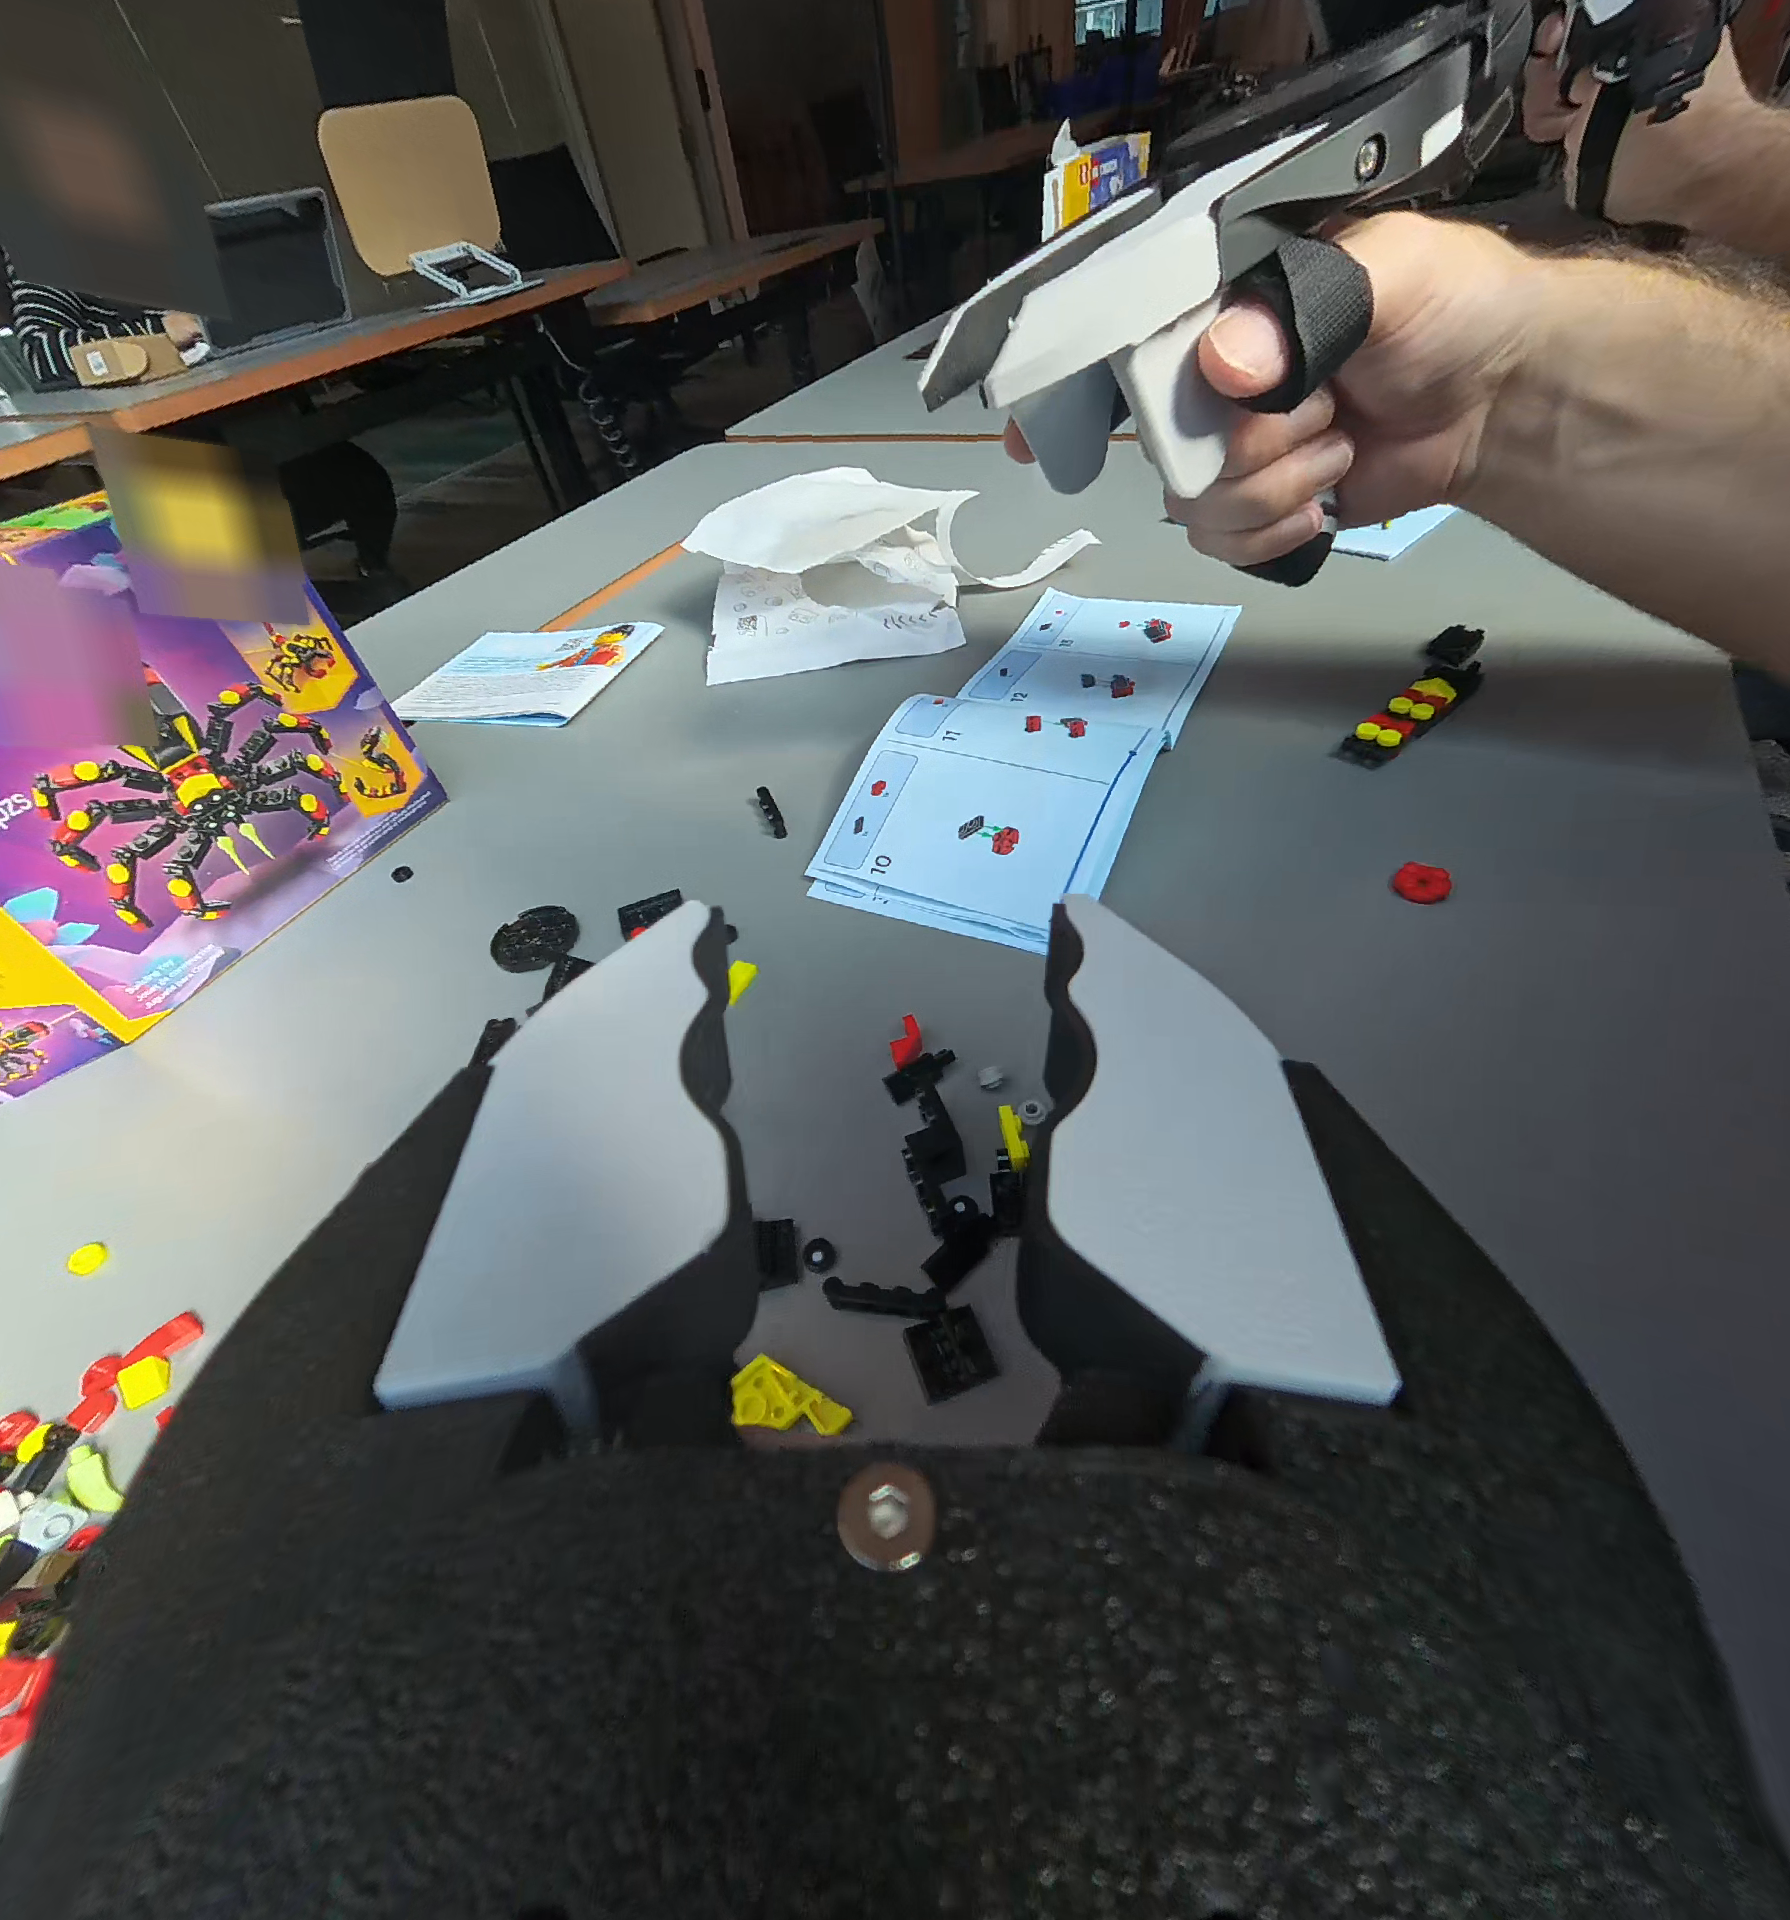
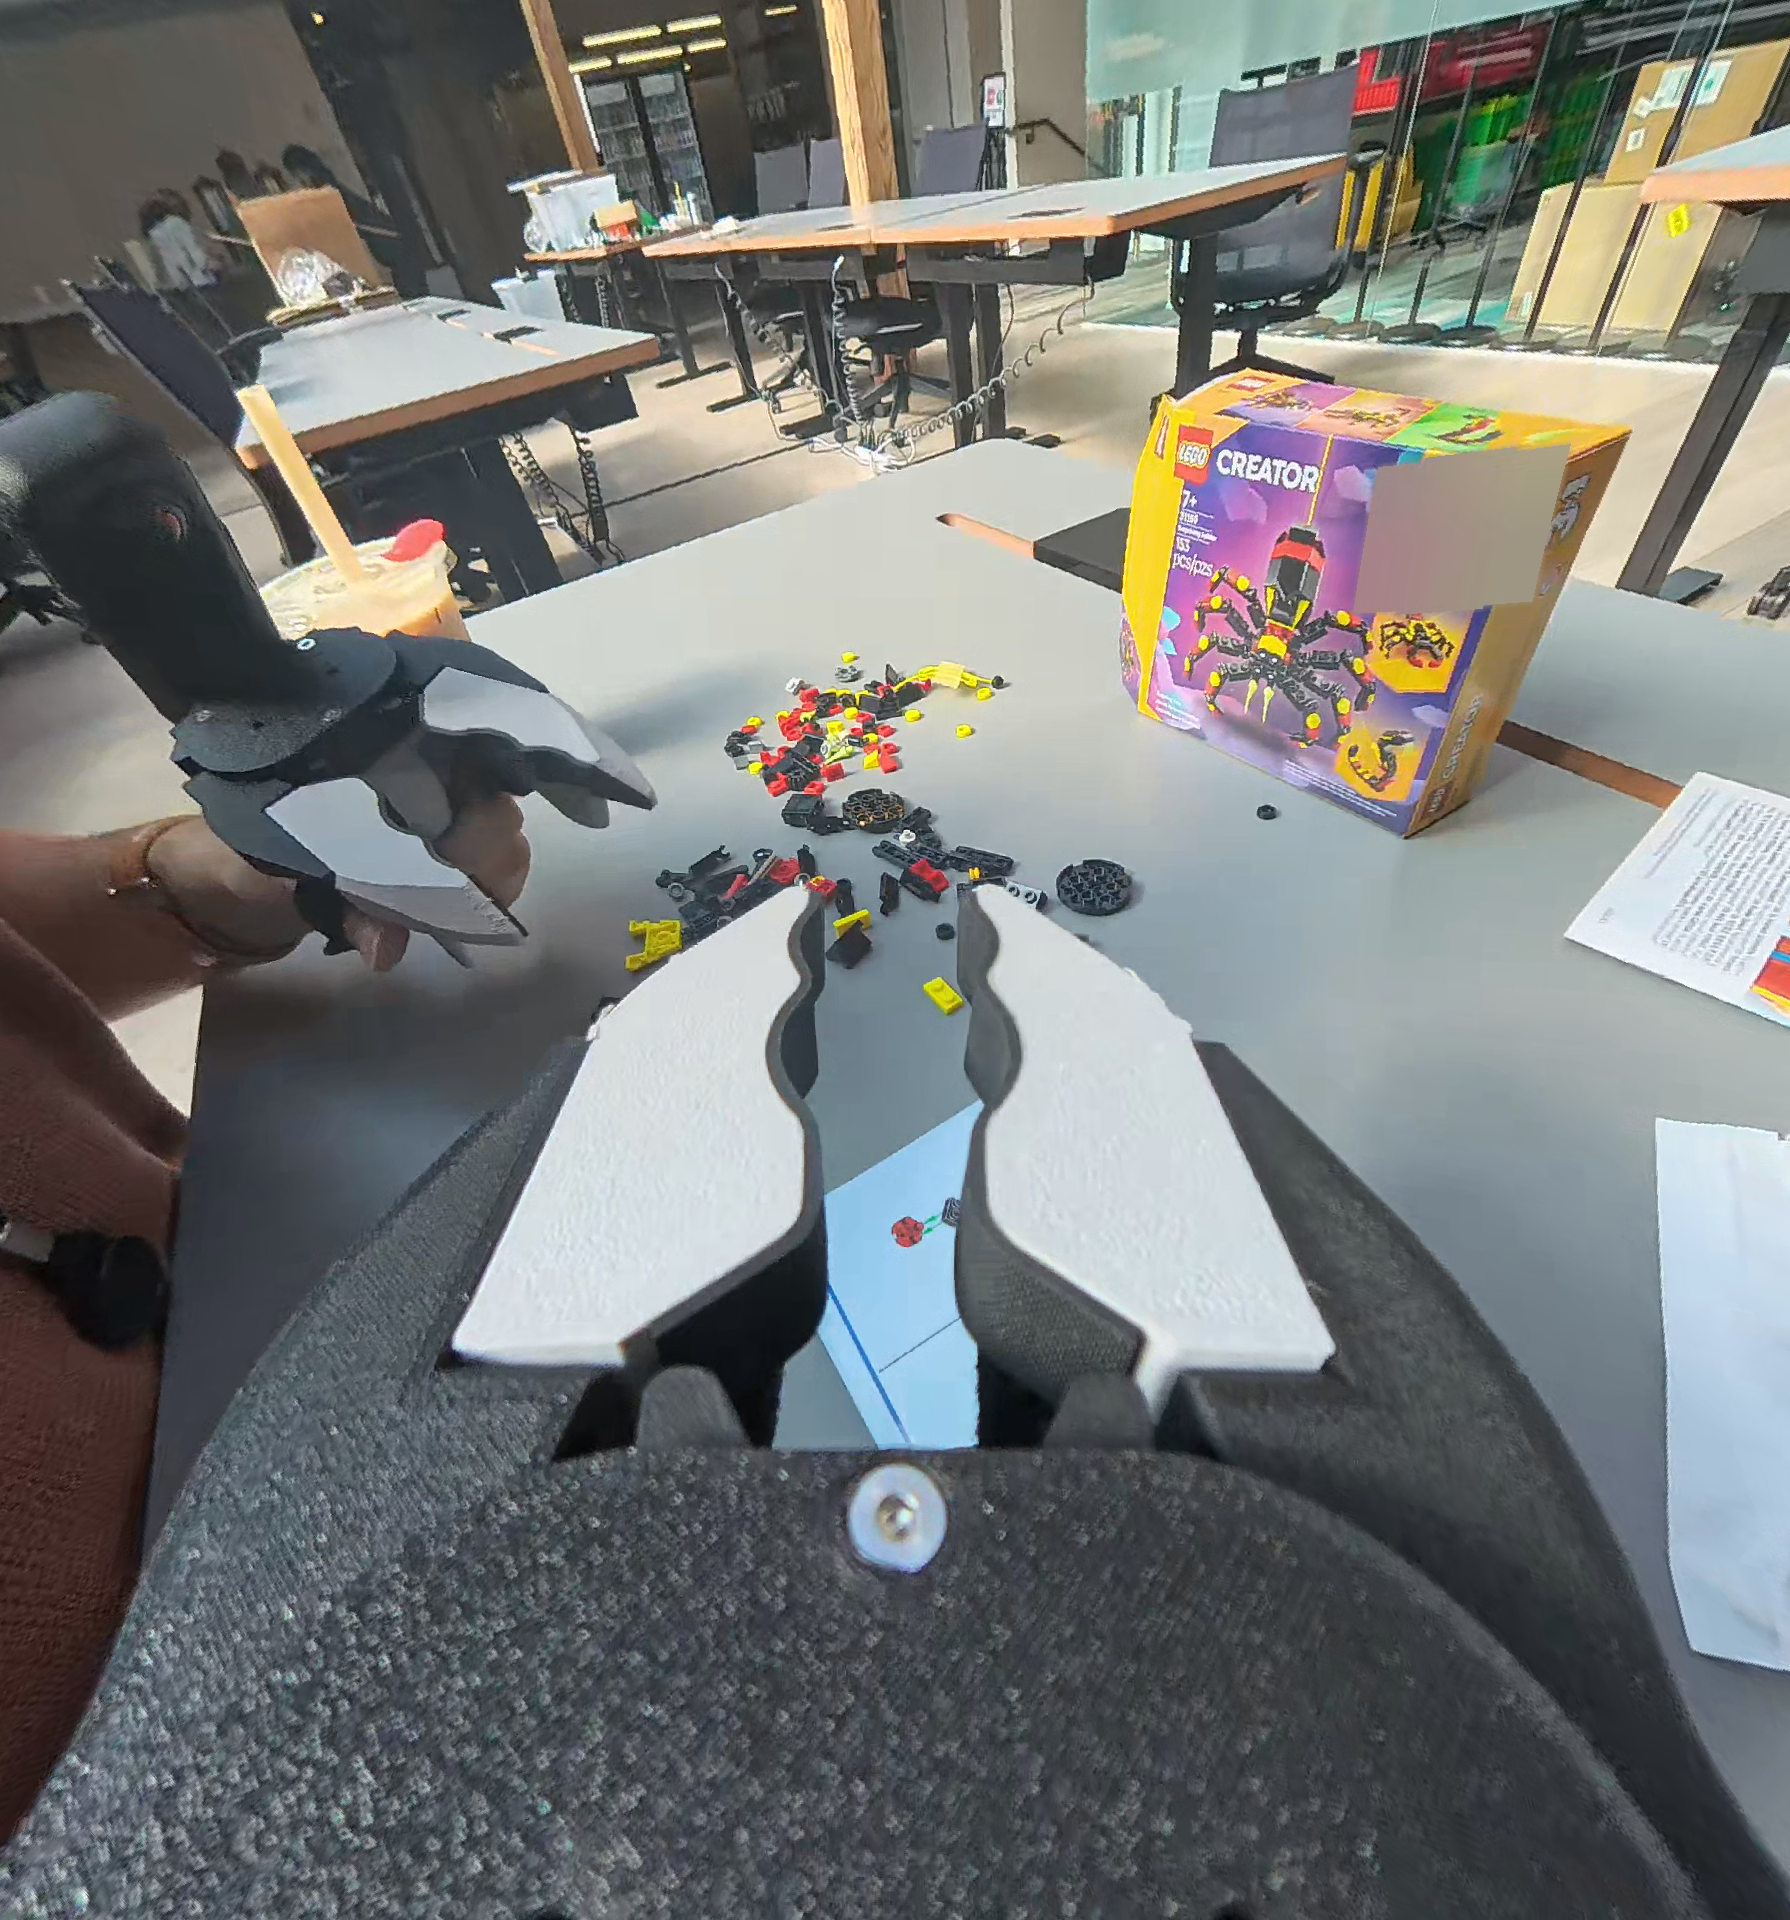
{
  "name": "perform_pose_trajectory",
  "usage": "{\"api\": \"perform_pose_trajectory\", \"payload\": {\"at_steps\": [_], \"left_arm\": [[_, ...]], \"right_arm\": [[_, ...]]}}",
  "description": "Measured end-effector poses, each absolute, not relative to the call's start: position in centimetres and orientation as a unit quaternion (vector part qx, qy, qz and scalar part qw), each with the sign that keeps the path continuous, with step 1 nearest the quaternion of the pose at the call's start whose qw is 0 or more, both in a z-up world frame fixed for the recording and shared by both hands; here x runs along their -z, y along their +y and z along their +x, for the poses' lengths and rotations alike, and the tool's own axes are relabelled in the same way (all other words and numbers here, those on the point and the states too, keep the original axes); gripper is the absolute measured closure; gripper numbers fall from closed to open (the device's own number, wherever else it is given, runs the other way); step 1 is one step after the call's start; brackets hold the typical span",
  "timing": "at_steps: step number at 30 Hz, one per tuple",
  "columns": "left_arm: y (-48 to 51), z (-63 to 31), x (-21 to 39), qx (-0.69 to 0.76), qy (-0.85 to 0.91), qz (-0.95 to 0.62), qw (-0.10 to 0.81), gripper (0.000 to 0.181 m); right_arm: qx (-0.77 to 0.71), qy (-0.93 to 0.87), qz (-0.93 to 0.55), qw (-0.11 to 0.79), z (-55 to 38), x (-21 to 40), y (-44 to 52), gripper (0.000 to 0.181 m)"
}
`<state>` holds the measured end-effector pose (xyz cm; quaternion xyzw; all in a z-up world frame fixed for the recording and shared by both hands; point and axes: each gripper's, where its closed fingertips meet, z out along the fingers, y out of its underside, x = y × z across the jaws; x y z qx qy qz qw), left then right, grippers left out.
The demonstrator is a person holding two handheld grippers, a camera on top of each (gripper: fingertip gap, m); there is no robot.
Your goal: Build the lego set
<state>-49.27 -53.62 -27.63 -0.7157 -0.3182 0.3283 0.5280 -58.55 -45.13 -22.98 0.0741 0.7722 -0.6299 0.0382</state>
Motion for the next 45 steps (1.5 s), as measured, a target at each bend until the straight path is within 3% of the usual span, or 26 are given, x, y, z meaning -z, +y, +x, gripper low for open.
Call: {"api": "perform_pose_trajectory", "payload": {"at_steps": [5,8,12,17,26,36,45], "left_arm": [[-53.7,-50.1,26.8,-0.381,-0.319,-0.690,0.526,0.077],[-53.2,-50.3,25.2,-0.418,-0.299,-0.660,0.548,0.066],[-52.6,-49.7,22.1,-0.484,-0.248,-0.610,0.577,0.065],[-52.3,-49.1,21.1,-0.484,-0.231,-0.605,0.589,0.078],[-53.6,-49.9,22.8,-0.471,-0.290,-0.615,0.562,0.056],[-53.9,-48.9,20.9,-0.508,-0.239,-0.576,0.594,0.060],[-52.0,-47.6,20.7,-0.444,-0.222,-0.585,0.642,0.064]], "right_arm": [[0.653,0.754,0.064,-0.008,-58.6,22.0,-45.5,0.158],[0.659,0.749,0.060,-0.024,-58.4,21.5,-45.3,0.159],[0.665,0.743,0.059,-0.052,-58.2,20.9,-44.8,0.156],[0.659,0.747,0.046,-0.071,-57.6,21.5,-45.1,0.155],[0.668,0.737,0.039,-0.100,-57.3,21.5,-46.2,0.153],[0.663,0.736,0.004,-0.133,-56.1,21.4,-47.3,0.155],[0.657,0.751,-0.009,-0.067,-51.5,23.9,-51.4,0.155]]}}
